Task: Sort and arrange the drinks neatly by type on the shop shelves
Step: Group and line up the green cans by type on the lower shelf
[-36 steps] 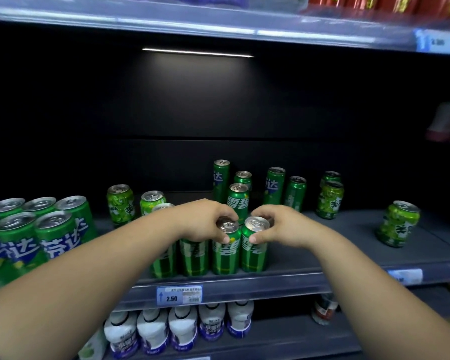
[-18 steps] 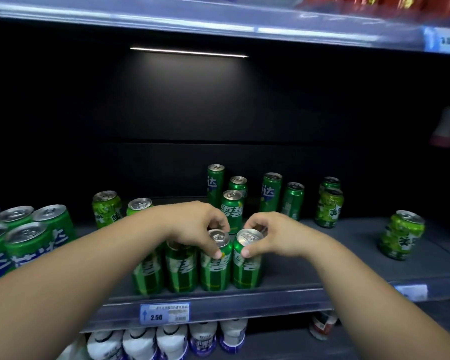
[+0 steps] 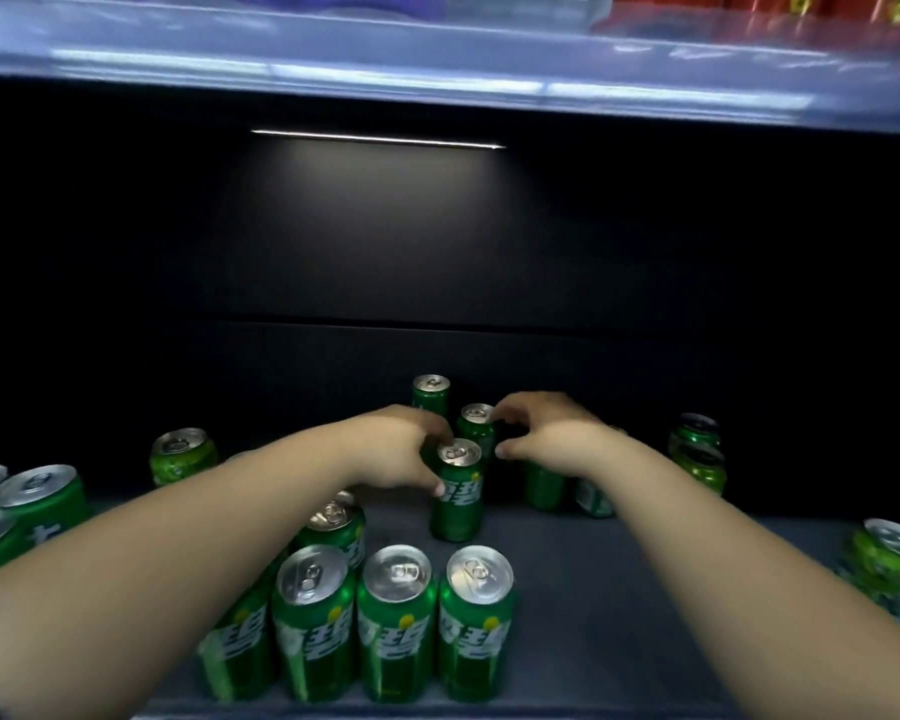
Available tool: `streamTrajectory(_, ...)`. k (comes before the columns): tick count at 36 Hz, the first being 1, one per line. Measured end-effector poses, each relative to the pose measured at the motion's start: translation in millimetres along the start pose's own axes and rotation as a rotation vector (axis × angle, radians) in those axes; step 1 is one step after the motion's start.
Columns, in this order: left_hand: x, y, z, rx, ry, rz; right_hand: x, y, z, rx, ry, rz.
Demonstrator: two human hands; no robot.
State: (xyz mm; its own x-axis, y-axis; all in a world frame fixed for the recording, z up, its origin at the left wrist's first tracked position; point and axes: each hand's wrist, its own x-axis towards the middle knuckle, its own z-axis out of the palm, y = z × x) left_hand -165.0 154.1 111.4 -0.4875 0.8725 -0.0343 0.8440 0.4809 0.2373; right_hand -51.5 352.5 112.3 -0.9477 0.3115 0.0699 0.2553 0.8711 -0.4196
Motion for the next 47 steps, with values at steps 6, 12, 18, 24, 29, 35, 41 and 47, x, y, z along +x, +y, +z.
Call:
streamTrajectory(6,24,6,-2,-0.001,-0.061,-0.076,41,6,4,-0.050,-0.018,-0.043)
streamTrajectory(12,34,0,3,-0.103,-0.089,-0.100,71,0,14,-0.173,-0.086,-0.157)
streamTrajectory(18,34,-7,11,-0.144,-0.061,-0.089,87,-1,24,-0.296,-0.211,-0.169)
streamTrajectory(24,27,-7,6,-0.111,-0.094,-0.131,84,-2,19,-0.391,-0.155,-0.146)
streamTrajectory(29,19,-14,-1,-0.049,-0.147,-0.180,67,1,12,-0.312,-0.188,-0.163)
streamTrajectory(35,-1,-16,-8,0.057,-0.197,-0.151,37,-6,12,-0.256,-0.288,-0.239)
streamTrajectory(41,-14,-13,-7,0.060,-0.195,-0.081,6,-17,16,-0.266,-0.338,-0.318)
streamTrajectory(47,-23,-7,-9,0.057,-0.241,-0.077,-15,-22,18,-0.115,-0.292,-0.235)
